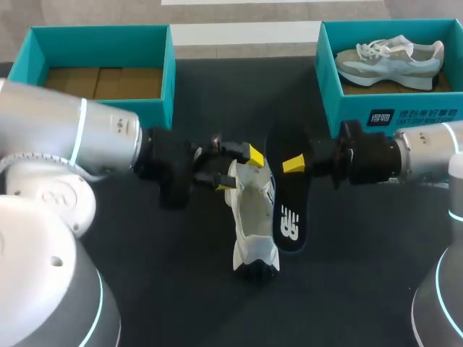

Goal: Take the shoe out of the shoebox, open the shoe tongue, remove and reinsert the insole, then place the shoe into the shoebox

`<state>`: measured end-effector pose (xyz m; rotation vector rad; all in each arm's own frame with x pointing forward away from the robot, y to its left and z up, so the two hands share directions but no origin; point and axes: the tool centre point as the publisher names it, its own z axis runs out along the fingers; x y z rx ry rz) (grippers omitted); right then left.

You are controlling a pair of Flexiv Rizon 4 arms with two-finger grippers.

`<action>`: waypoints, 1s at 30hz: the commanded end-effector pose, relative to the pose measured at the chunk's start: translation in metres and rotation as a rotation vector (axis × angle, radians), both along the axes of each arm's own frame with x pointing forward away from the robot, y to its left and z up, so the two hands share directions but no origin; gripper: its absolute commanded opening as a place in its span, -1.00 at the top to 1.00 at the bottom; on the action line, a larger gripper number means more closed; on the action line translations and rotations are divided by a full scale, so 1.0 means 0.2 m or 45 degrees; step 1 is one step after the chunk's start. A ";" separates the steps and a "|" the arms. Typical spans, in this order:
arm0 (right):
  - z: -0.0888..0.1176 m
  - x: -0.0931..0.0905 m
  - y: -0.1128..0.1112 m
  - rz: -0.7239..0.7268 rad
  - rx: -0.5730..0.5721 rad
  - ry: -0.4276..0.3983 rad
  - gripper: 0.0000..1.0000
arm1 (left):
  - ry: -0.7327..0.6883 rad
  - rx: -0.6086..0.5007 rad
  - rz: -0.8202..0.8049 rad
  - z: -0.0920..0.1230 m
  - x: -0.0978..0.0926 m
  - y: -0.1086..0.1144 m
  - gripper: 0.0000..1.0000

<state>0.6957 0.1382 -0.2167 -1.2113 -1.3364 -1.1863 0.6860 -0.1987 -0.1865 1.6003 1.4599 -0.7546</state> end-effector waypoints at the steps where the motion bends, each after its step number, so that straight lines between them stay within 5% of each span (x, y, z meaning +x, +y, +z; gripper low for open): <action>1: -0.01 0.01 0.02 0.000 -0.001 0.004 1.00 | 0.011 0.169 0.014 0.01 0.02 -0.01 -1.00; 8: -0.01 0.02 0.04 0.010 0.000 0.007 1.00 | 0.020 0.199 0.043 0.03 0.02 -0.02 -1.00; 16: -0.01 0.01 0.05 0.023 -0.016 0.017 1.00 | 0.003 0.663 0.121 0.10 0.04 -0.13 -1.00; 30: 0.00 0.01 0.05 0.049 -0.027 0.026 1.00 | 0.045 1.201 0.219 0.14 0.04 -0.14 -1.00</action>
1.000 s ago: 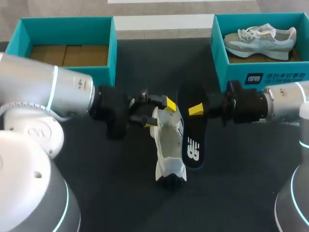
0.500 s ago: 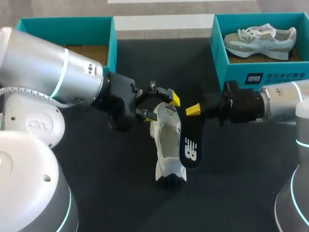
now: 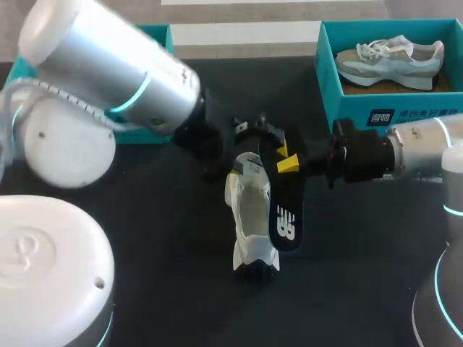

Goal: Take the shoe out of the shoebox, open the shoe tongue, remove and reinsert the insole, then place the shoe into the shoebox

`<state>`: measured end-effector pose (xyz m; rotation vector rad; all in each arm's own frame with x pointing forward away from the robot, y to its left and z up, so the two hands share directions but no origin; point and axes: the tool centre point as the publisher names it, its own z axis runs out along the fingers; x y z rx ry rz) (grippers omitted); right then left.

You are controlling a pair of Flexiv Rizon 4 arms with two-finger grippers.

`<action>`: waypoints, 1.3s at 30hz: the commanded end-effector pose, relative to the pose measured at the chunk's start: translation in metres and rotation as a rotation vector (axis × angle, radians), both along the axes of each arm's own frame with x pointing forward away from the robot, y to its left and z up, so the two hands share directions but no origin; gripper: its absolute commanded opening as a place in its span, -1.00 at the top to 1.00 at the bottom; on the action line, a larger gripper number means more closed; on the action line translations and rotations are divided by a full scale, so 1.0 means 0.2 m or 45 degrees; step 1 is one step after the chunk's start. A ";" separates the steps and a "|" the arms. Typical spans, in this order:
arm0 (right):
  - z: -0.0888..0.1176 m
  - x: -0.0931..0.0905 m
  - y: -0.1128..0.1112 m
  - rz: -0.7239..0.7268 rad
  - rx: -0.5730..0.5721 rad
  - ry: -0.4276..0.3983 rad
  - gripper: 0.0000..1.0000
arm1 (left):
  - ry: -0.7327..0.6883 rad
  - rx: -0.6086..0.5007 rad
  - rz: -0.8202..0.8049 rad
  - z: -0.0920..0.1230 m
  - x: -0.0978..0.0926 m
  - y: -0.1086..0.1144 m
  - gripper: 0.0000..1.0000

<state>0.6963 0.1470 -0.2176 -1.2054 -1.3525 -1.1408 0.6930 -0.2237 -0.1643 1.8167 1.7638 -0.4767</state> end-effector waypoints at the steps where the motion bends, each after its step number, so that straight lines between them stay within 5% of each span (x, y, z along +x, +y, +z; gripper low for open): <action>1: 0.00 0.01 0.01 0.011 -0.003 0.007 1.00 | -0.047 0.736 0.126 0.04 0.01 -0.01 -1.00; 15: 0.00 0.01 0.02 0.069 -0.012 0.040 1.00 | -0.098 0.732 0.128 0.04 0.00 -0.02 -1.00; 24: 0.01 0.01 0.02 0.067 -0.012 0.038 1.00 | -0.050 0.905 0.159 0.04 -0.03 -0.07 -1.00; 39: 0.00 0.01 0.03 0.055 -0.003 0.028 1.00 | -0.040 0.868 0.128 0.01 -0.04 -0.14 -1.00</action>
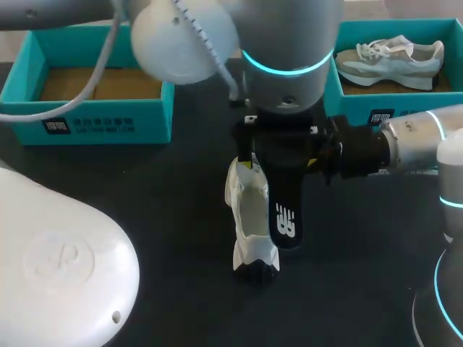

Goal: Take the shoe out of the shoebox, open the shoe tongue, remove and reinsert the insole, then place the shoe into the shoebox

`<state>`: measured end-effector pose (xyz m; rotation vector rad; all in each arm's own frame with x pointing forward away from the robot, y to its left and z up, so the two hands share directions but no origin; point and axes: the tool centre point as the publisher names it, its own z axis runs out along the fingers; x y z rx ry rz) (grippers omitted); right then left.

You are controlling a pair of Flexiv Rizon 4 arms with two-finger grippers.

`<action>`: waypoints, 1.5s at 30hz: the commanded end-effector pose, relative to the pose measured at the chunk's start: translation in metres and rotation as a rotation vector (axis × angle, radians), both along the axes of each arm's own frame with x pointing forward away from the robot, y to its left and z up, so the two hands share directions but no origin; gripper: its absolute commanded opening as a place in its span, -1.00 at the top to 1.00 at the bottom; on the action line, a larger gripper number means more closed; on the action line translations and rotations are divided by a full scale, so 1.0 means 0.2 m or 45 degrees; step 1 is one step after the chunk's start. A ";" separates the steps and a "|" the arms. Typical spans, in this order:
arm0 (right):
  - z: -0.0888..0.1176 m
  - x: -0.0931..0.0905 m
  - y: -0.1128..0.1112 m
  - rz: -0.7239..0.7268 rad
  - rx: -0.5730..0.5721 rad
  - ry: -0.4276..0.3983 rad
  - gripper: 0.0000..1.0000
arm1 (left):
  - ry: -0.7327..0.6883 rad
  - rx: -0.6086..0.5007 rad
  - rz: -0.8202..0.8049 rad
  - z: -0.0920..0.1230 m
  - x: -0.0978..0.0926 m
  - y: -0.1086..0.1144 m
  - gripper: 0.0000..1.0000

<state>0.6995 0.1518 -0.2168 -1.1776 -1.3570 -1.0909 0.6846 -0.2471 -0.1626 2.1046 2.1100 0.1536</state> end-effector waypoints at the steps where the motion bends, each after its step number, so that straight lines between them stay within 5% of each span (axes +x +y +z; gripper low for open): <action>1: 0.00 -0.01 0.01 -0.005 -0.003 -0.002 1.00 | -0.004 0.087 0.016 0.00 0.01 -0.03 -1.00; 8: 0.00 -0.01 0.01 -0.007 -0.001 -0.003 1.00 | -0.006 0.074 0.037 -0.01 0.00 -0.01 -1.00; 14: 0.00 -0.01 0.01 -0.008 0.001 -0.005 1.00 | 0.021 -0.258 -0.017 -0.02 -0.01 0.04 -1.00; 29: -0.01 -0.01 -0.01 -0.023 0.004 -0.011 1.00 | 0.028 -0.745 0.074 0.00 -0.01 0.17 -1.00; 45: -0.01 -0.01 -0.02 -0.034 0.008 -0.018 1.00 | -0.026 -0.773 -0.028 0.00 -0.07 0.20 -1.00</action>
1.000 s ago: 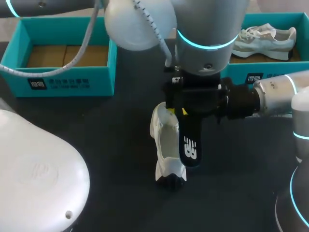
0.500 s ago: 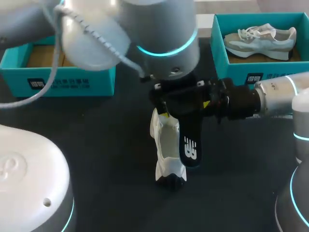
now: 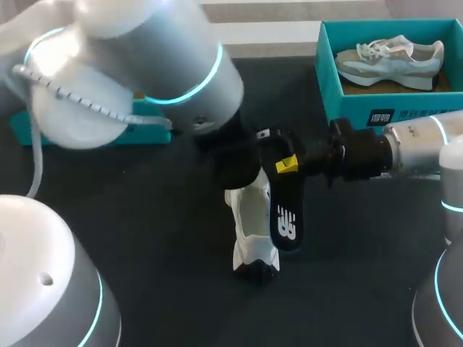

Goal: Take the shoe out of the shoebox, open the shoe tongue, remove and reinsert the insole, then place the shoe into the shoebox

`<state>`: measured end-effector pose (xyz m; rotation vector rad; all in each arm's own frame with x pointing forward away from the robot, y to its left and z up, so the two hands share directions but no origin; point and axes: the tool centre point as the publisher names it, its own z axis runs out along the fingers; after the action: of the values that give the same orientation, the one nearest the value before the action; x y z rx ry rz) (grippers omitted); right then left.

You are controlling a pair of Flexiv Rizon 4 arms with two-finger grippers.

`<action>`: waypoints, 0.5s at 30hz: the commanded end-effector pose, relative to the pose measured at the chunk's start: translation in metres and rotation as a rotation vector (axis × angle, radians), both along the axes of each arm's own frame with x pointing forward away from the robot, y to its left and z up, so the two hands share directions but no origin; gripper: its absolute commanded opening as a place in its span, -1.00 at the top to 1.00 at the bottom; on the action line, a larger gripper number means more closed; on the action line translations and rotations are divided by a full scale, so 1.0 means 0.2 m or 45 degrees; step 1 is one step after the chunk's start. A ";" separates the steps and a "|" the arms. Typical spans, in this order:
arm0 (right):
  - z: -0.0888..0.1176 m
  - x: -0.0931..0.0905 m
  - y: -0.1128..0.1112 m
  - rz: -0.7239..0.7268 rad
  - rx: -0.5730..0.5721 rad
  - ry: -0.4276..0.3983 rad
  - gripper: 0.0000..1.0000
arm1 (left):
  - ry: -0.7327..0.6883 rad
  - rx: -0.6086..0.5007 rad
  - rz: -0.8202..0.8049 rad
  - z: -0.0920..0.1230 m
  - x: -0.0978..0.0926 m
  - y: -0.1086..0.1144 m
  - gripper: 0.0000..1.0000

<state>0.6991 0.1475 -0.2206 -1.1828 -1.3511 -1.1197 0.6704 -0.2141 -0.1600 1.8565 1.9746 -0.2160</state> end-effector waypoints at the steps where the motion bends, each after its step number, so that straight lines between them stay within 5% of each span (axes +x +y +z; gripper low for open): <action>1: 0.01 -0.01 0.00 -0.008 -0.003 -0.004 1.00 | -0.032 -0.295 -0.054 -0.02 0.00 0.03 -1.00; 11: 0.01 0.00 0.00 -0.021 -0.003 -0.010 1.00 | -0.032 -0.295 -0.054 -0.02 0.00 0.03 -1.00; 15: 0.02 0.00 -0.01 -0.030 -0.003 -0.009 1.00 | 0.016 -0.449 0.014 -0.06 0.03 0.05 -1.00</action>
<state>0.7015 0.1461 -0.2190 -1.1904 -1.3477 -1.1377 0.6743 -0.2079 -0.1626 1.7275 1.9265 -0.3736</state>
